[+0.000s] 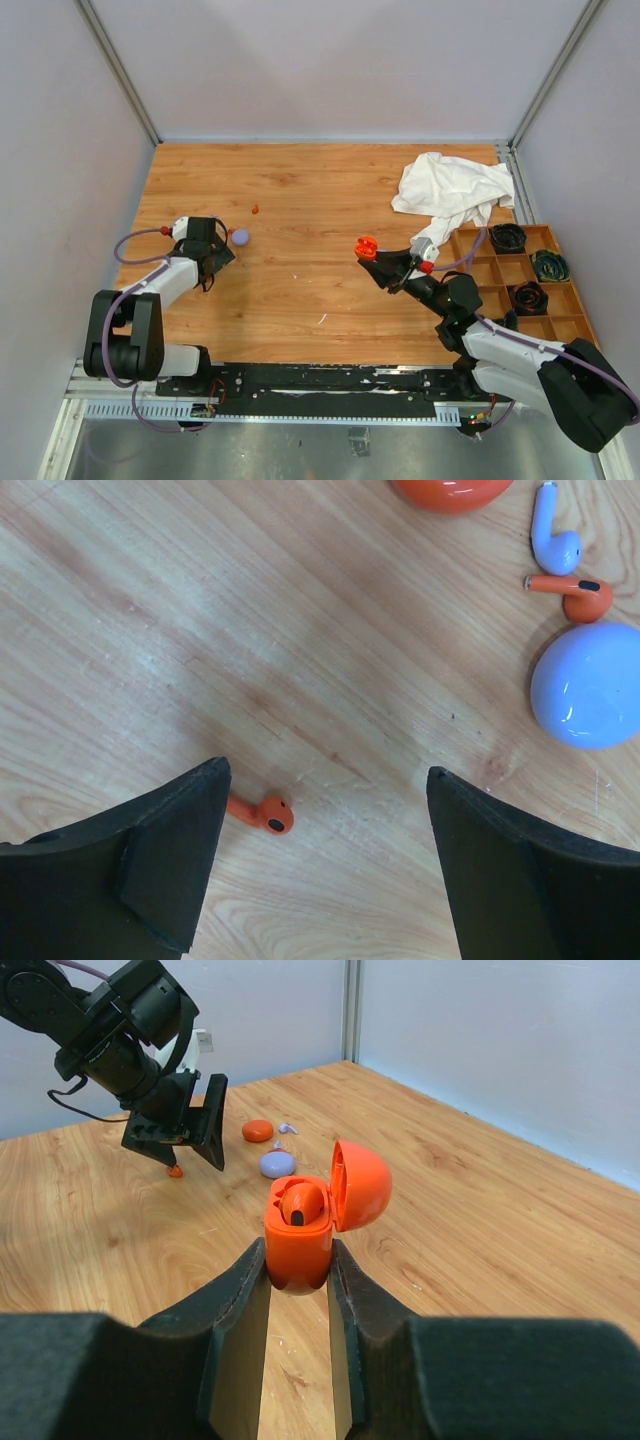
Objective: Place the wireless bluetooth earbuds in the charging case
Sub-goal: Move the earbud to the center of the board.
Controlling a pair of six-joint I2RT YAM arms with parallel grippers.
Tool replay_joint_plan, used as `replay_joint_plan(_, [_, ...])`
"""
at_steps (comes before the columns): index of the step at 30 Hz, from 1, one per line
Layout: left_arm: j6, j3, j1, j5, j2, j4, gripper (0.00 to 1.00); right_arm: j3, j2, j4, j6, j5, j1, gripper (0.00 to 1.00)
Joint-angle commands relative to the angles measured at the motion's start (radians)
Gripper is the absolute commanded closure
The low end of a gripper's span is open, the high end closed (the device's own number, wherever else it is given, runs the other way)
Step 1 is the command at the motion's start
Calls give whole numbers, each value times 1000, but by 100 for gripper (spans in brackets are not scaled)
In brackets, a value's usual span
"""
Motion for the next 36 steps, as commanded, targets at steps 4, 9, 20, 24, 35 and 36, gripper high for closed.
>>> replay_joint_plan(4, [-83,10,8,12,-17,-145,15,-9,-1,37,6,0,16,92])
replay_joint_plan(9, [-96,9,8,69,-38,-184,16,-10,-7,36,7,0,15,92])
replay_joint_plan(20, [-70,24,5,181,-40,-207,28,-5,-4,32,11,-2,16,92])
replay_joint_plan(24, [-73,26,5,205,-62,-221,29,-6,0,32,11,-2,16,92])
replay_joint_plan(35, [-53,104,5,31,-44,-305,38,-4,-6,24,11,-2,16,92])
replay_joint_plan(36, [-52,108,5,20,-32,-305,39,-4,-6,24,11,-2,15,92])
